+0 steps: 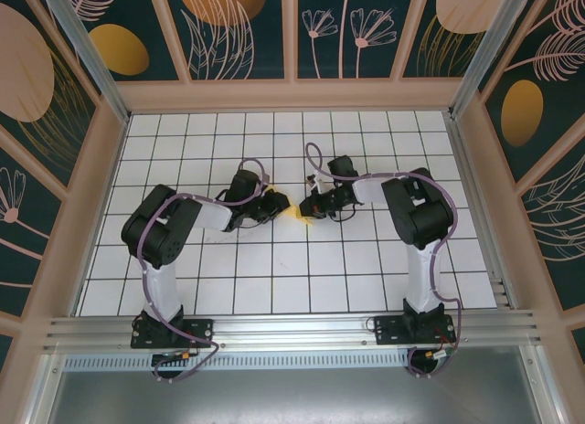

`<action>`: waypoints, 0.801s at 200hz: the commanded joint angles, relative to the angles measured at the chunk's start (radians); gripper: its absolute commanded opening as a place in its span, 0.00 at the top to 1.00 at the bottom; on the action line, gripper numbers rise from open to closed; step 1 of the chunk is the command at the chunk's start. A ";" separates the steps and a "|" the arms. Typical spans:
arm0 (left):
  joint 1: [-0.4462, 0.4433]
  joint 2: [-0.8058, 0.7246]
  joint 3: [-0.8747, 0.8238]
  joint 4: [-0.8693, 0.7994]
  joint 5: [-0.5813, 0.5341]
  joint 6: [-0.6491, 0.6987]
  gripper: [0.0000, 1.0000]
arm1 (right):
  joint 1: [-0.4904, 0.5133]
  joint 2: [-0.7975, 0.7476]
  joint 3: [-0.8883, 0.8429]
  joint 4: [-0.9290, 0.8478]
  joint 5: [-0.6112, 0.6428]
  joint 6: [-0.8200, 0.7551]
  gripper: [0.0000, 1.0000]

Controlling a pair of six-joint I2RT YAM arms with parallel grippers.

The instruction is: Fold a paper plane with a square sheet of paper (pick it up from the middle)

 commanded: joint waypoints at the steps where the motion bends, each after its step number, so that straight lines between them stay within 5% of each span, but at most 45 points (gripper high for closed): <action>1: -0.004 0.036 0.037 -0.090 -0.042 0.024 0.81 | -0.001 0.043 0.000 -0.056 0.072 0.000 0.98; 73: -0.004 0.066 0.073 -0.257 -0.156 0.019 0.83 | -0.001 -0.095 -0.021 -0.079 0.084 -0.029 0.82; 160: -0.004 0.074 0.078 -0.278 -0.163 0.019 0.83 | -0.001 -0.050 -0.033 -0.110 0.100 -0.067 0.88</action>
